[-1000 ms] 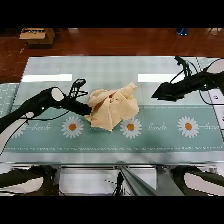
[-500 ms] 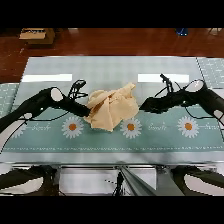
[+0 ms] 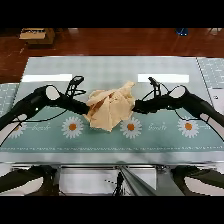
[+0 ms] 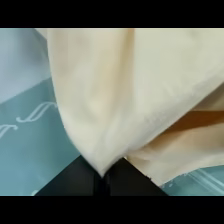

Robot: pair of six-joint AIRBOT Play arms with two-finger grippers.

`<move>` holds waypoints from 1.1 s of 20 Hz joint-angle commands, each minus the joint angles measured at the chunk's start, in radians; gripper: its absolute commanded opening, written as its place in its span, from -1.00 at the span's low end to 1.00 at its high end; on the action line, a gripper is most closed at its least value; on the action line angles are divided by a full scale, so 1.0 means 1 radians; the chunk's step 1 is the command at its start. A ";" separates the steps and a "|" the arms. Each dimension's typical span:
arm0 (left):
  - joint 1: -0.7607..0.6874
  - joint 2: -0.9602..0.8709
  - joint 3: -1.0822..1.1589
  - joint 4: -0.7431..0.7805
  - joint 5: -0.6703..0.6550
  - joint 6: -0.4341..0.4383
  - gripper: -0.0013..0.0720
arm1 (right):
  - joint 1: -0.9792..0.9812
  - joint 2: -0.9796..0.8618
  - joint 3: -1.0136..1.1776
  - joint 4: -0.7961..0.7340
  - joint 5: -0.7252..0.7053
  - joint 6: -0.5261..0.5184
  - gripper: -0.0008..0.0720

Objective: Fold the shirts.

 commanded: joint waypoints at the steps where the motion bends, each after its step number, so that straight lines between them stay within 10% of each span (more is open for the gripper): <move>1: 0.031 0.085 0.056 0.000 0.001 -0.005 -0.90 | -0.073 0.105 0.021 0.011 0.086 -0.048 -0.90; 10: 0.139 0.413 0.420 0.000 0.000 -0.005 -0.90 | -0.338 0.622 0.188 -0.024 0.105 -0.036 -0.91; 22: 0.138 0.643 0.674 0.007 -0.256 -0.091 -0.90 | -0.395 0.677 0.719 -0.354 0.310 0.153 -0.91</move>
